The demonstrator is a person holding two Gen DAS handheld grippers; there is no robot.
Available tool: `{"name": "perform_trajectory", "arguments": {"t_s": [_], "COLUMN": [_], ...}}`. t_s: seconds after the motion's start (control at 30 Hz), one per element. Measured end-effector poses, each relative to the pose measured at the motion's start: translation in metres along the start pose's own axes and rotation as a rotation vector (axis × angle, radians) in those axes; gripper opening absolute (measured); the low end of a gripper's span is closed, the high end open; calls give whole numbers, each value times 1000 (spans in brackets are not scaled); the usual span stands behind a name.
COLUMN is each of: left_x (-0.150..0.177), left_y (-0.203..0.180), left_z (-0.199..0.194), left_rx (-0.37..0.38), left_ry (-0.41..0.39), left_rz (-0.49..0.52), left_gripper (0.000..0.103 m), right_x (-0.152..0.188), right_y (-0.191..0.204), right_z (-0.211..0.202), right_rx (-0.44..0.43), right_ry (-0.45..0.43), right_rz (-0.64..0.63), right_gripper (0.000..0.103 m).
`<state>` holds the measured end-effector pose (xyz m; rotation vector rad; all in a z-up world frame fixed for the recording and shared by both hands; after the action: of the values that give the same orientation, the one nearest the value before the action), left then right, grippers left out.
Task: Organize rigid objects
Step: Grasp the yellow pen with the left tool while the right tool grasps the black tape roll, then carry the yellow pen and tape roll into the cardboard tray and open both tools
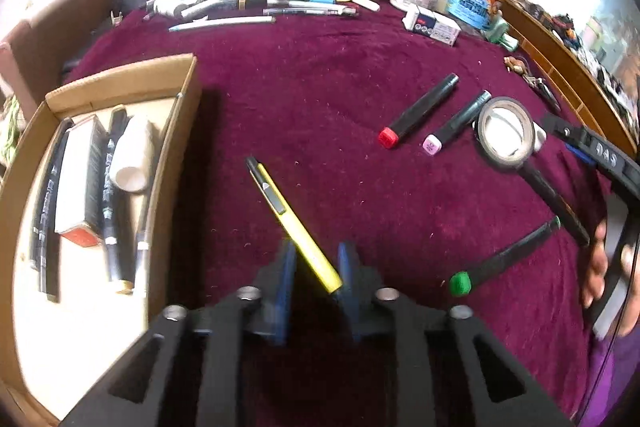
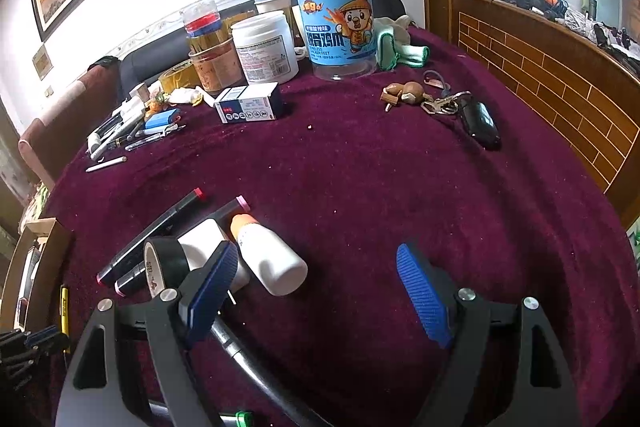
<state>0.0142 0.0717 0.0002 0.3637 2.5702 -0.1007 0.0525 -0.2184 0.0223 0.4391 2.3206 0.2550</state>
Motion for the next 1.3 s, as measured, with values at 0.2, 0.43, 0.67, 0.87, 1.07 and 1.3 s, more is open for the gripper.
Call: {"name": "perform_trajectory", "arguments": {"t_s": [0.2,0.43,0.67,0.87,1.07,1.3], "left_x": [-7,4,20,22,21,23], "left_y": [-44,-26,25,22,22,21], "left_z": [18,4,-4,-4,-4,-19], "left_rx": [-66,-59,52,50,47,94], "left_ry": [-21,-129,-172,-178,-179,-239], "left_rz": [90,38,-119,-118,-118,-125], "left_gripper": [103,68,12,12,12,8], "right_x": [-1,1,10,23,30,38], "right_y": [0,15,50,82,85,74], "right_z": [-5,-18,-13,3,7,-30], "right_rx": [-25,-164,-133,-18,-2,-116], "right_ry": [-32,-47,9,23,56,63], "right_rz": [1,-20,-119,-266,-276,-192], "right_gripper": [81,81,81,81,13,13]}}
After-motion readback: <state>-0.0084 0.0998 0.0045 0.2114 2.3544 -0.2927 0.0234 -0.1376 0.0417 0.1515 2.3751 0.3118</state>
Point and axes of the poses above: each gripper's, at about its wrist camera, not at the fingertips, and z roughly the way its jaws point, y to its left, x to its underside, the point moved 2 cm from there along z, roughly the way its jaws point, and after that the axes turned 13 degrees about z, right-handed, at the moved point
